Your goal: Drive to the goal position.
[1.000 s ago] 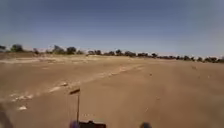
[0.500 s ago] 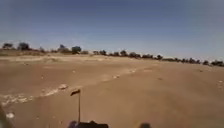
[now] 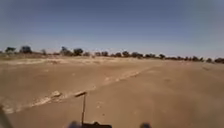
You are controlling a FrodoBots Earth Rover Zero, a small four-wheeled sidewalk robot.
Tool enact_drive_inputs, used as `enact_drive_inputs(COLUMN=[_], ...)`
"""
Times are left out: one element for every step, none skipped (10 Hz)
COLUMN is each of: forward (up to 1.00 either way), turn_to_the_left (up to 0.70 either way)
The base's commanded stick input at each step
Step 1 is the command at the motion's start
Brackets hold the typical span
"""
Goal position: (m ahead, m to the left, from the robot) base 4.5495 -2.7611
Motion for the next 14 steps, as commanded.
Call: enact_drive_inputs(forward=[0.7, 0.7, 0.7, 0.7, 0.7, 0.7, 0.7, 0.7, 0.7, 0.7, 0.7, 0.7, 0.7, 0.7], turn_to_the_left=[0.0, 0.0, 0.0, 0.0, 0.0, 0.0, 0.0, 0.0, 0.0, -0.35, -0.35, -0.35, -0.35, -0.35])
